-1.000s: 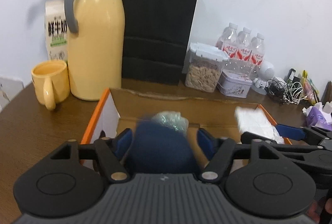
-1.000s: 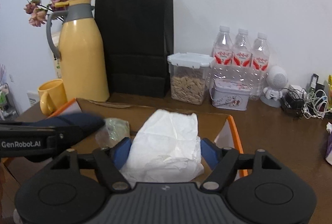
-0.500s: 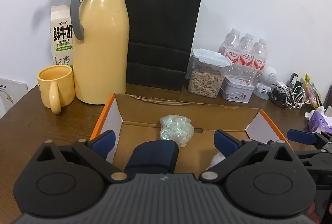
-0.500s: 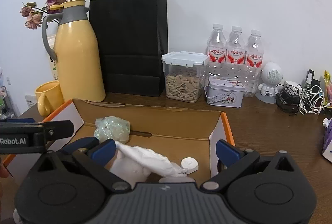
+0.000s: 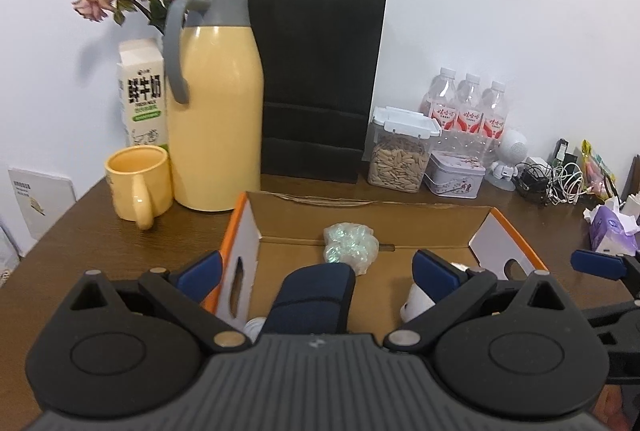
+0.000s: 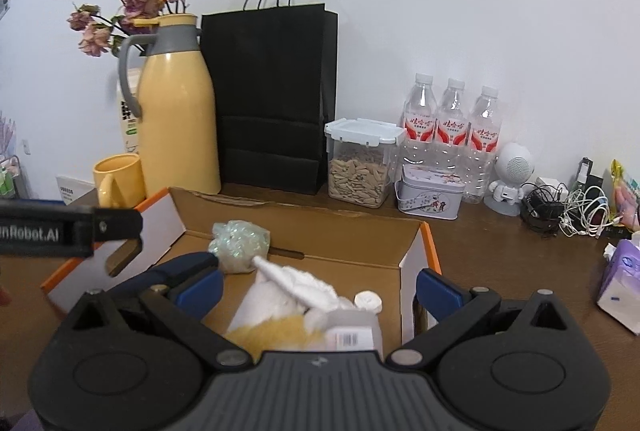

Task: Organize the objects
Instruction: 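Withdraw both tools from the box toward the remaining table items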

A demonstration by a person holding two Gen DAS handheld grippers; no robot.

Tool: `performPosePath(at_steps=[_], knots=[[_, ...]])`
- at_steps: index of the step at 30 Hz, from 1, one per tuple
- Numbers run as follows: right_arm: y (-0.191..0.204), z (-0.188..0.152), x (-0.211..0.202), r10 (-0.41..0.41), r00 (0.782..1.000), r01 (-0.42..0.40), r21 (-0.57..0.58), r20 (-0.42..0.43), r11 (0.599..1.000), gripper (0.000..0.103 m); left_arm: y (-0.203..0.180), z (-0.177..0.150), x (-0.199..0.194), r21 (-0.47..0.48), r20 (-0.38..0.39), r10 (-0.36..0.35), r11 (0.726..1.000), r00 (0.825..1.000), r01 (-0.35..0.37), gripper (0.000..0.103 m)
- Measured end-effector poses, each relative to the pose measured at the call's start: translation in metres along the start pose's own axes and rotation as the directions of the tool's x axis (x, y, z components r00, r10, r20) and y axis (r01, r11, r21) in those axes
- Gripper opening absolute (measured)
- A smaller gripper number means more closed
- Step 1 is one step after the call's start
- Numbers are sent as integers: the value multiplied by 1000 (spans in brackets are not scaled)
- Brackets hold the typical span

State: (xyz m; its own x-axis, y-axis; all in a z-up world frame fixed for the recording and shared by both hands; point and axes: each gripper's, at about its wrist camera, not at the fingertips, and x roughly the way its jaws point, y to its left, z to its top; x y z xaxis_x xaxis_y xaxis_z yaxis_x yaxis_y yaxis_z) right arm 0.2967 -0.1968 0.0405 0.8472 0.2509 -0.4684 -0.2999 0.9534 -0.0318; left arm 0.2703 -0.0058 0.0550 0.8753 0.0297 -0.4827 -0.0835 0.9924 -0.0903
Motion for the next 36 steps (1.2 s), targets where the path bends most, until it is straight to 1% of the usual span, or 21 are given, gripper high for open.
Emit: performPosePath(at_steps=[4, 15, 21, 26, 28, 32, 34, 36], knots=[[4, -9, -24, 2, 1000, -2, 0, 2, 1000, 103, 4, -6, -20, 17, -5, 13, 1000, 1000, -13, 103], [14, -43, -77, 11, 1000, -11, -14, -17, 1000, 103, 16, -36, -64, 38, -65, 31, 999, 997, -29, 103], [22, -61, -92, 35, 999, -36, -21, -35, 999, 103, 26, -54, -79, 30, -91, 46, 999, 995, -44, 103], [36, -76, -93, 79, 996, -82, -43, -51, 996, 103, 37, -72, -86, 13, -120, 49, 999, 992, -48, 103], [42, -79, -91, 105, 993, -108, -55, -56, 993, 98, 42, -78, -89, 7, -131, 54, 999, 990, -54, 103], [58, -84, -80, 157, 984, -164, -79, -82, 983, 92, 54, -88, -94, -6, -150, 64, 998, 987, -65, 103], [65, -86, -70, 178, 978, -187, -81, -108, 979, 77, 60, -93, -96, -10, -159, 68, 997, 985, -70, 103], [70, -88, -60, 208, 969, -219, -73, -136, 973, 70, 66, -97, -98, -16, -165, 71, 997, 984, -75, 103]])
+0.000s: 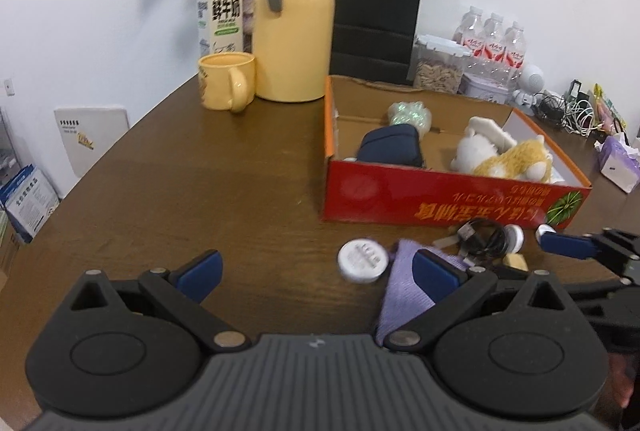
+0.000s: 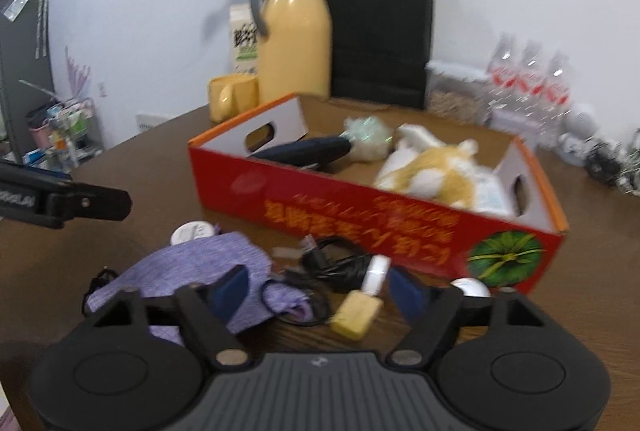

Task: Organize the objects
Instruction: 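Withdraw both tools from the box toward the remaining table items, then grasp the black cable with the right gripper while the left grasps the purple cloth bag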

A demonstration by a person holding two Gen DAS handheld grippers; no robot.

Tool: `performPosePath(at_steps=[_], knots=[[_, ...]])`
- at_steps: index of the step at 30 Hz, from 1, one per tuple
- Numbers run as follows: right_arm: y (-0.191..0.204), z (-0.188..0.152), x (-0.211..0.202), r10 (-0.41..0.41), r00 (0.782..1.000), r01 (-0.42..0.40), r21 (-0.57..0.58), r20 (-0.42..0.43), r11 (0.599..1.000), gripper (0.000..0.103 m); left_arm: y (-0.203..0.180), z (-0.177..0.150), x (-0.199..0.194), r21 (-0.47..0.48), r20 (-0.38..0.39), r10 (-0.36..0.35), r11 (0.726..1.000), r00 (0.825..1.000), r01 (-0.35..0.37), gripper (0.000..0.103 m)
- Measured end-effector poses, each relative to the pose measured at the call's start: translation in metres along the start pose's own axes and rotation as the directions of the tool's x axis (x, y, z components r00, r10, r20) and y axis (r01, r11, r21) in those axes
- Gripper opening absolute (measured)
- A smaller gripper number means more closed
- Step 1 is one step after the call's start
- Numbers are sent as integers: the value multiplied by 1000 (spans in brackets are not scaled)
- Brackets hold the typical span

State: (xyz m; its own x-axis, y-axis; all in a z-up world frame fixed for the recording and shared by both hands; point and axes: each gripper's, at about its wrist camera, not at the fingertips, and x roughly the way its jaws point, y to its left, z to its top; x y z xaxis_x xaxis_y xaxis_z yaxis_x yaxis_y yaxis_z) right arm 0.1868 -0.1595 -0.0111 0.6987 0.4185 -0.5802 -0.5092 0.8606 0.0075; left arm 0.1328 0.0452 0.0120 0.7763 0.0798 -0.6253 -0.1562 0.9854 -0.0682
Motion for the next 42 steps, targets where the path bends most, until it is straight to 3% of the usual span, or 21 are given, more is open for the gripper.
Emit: performPosePath(at_steps=[3, 7, 11, 16, 28, 36, 42], knots=[[4, 1, 14, 24, 999, -24, 13, -24, 1000, 66, 10, -5, -1, -15, -6, 3, 1000, 1000, -3, 103], [6, 4, 25, 43, 998, -42, 39, -40, 998, 49, 20, -9, -1, -37, -16, 1, 999, 1000, -2, 103], [7, 7, 32, 55, 997, -52, 68, -50, 996, 43, 25, -12, -1, -46, -20, -5, 999, 1000, 4, 103], [8, 6, 37, 53, 996, -48, 73, -65, 996, 28, 28, -15, 5, -51, -40, -6, 999, 999, 4, 103], [10, 6, 20, 53, 999, -52, 66, -7, 996, 27, 19, -14, 4, -38, -39, -7, 999, 999, 6, 103], [-6, 9, -19, 16, 995, -24, 80, 94, 996, 27, -10, -11, 7, 8, -58, -36, 999, 998, 36, 103], [-26, 4, -36, -15, 992, 2, 110, 123, 994, 27, -43, -13, 16, 73, -102, -68, 994, 992, 76, 103]])
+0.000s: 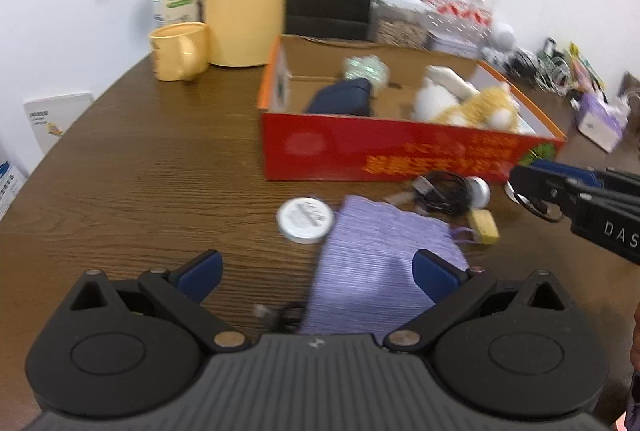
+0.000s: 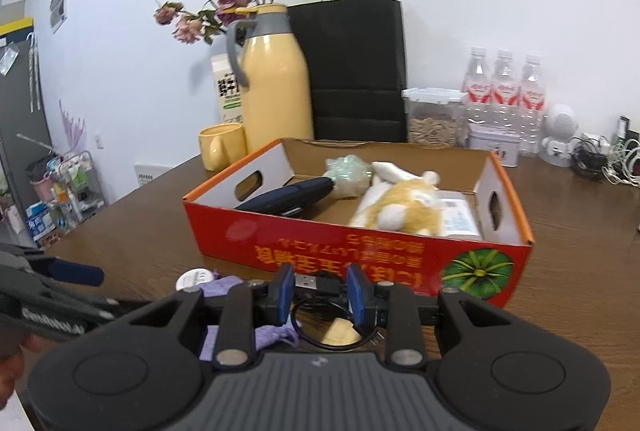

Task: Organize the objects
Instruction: 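Grasp the black cable with the right gripper while the left grasps the purple cloth bag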

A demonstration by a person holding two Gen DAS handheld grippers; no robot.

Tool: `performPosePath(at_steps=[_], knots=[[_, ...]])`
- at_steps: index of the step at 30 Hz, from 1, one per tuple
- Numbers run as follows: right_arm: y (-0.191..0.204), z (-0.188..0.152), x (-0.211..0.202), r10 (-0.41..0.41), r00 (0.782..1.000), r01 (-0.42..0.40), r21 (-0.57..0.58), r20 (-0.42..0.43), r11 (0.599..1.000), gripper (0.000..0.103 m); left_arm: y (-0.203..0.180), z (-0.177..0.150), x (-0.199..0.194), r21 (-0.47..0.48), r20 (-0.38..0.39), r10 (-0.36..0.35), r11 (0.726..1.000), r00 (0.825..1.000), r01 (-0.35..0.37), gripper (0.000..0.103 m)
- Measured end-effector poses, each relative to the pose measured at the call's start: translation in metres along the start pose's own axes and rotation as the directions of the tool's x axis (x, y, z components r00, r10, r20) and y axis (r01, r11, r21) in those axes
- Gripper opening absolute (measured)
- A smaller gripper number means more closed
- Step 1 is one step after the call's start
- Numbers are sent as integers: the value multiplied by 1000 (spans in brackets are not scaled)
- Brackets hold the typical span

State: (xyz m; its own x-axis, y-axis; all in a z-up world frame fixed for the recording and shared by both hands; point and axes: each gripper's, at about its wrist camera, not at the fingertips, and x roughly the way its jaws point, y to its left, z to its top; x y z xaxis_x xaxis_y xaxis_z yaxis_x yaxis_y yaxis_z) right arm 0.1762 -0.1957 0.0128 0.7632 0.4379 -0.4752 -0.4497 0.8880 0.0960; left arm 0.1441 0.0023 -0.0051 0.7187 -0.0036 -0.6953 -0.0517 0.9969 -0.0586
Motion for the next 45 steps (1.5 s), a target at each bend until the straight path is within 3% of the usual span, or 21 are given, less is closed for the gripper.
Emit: performPosePath(at_steps=[5, 16, 26, 30, 34, 45], knots=[[-12, -6, -4, -3, 1000, 3, 20, 0, 1000, 27, -21, 0, 10, 35, -35, -30, 999, 999, 31, 103], [-25, -18, -5, 12, 1000, -11, 40, -8, 999, 28, -45, -5, 27, 86, -97, -3, 996, 995, 11, 103], [-24, -23, -4, 24, 1000, -24, 35, -8, 999, 28, -44, -6, 23, 70, -81, -9, 997, 997, 15, 103], [-25, -23, -4, 25, 1000, -24, 36, -7, 999, 28, -41, -6, 19, 62, -63, -9, 998, 998, 13, 90], [-25, -24, -5, 23, 1000, -23, 36, -8, 999, 28, -36, -5, 13, 38, -53, -22, 999, 998, 24, 85], [-23, -26, -7, 14, 1000, -14, 26, -17, 1000, 28, -30, -4, -10, 33, 9, -55, 998, 998, 54, 39]])
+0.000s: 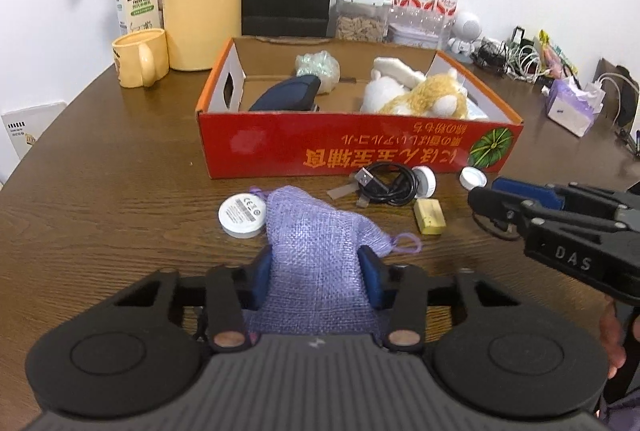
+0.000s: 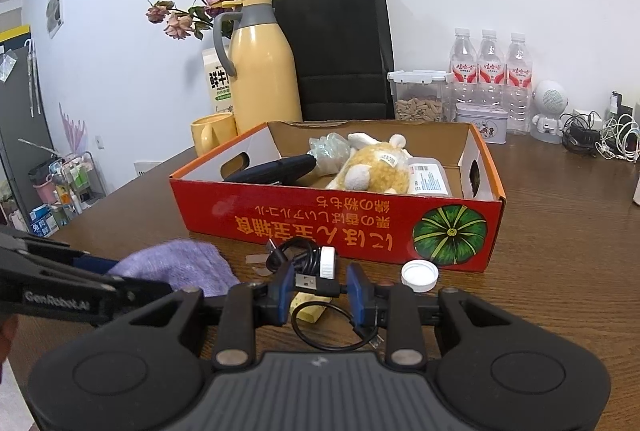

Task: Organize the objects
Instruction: 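Grasp the black cable with the right gripper while the left grasps the purple cloth bag, then carry the cable and purple bag into the box and open both grippers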

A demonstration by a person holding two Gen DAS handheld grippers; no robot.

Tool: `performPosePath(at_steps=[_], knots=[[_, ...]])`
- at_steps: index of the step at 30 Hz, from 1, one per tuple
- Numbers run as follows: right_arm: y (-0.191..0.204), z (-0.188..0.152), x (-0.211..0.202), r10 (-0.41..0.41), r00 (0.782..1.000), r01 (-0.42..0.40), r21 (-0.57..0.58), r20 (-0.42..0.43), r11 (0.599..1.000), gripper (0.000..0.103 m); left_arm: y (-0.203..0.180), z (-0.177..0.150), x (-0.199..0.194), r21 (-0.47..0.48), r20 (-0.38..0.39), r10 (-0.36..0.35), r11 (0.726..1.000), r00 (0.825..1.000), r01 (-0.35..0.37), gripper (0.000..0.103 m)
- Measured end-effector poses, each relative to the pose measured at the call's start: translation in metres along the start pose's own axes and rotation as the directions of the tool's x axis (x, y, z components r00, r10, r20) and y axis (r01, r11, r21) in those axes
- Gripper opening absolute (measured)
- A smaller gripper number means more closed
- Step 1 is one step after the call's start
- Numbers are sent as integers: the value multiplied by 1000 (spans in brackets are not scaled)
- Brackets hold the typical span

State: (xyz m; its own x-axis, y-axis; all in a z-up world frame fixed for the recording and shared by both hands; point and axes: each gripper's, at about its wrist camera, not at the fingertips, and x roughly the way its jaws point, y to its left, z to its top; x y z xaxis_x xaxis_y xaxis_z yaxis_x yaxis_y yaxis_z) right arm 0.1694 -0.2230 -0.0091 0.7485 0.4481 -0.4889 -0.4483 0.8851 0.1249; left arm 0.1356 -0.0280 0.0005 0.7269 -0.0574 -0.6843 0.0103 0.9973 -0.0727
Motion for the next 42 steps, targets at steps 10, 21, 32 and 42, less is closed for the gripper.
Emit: performPosePath(at_steps=[10, 21, 32, 42], knots=[[7, 3, -2, -2, 1000, 2, -21, 5, 1000, 28, 7, 8, -25, -6, 97, -40, 999, 994, 41, 17], [21, 36, -1, -7, 998, 13, -91, 67, 996, 28, 7, 43, -39, -22, 230, -81, 996, 970, 88, 13], [35, 83, 35, -23, 993, 41, -158, 113, 987, 28, 19, 93, -15, -50, 301, -101, 991, 948, 121, 13], [29, 113, 97, -58, 993, 76, -201, 98, 977, 28, 31, 133, 45, -70, 298, -125, 986, 947, 152, 13]])
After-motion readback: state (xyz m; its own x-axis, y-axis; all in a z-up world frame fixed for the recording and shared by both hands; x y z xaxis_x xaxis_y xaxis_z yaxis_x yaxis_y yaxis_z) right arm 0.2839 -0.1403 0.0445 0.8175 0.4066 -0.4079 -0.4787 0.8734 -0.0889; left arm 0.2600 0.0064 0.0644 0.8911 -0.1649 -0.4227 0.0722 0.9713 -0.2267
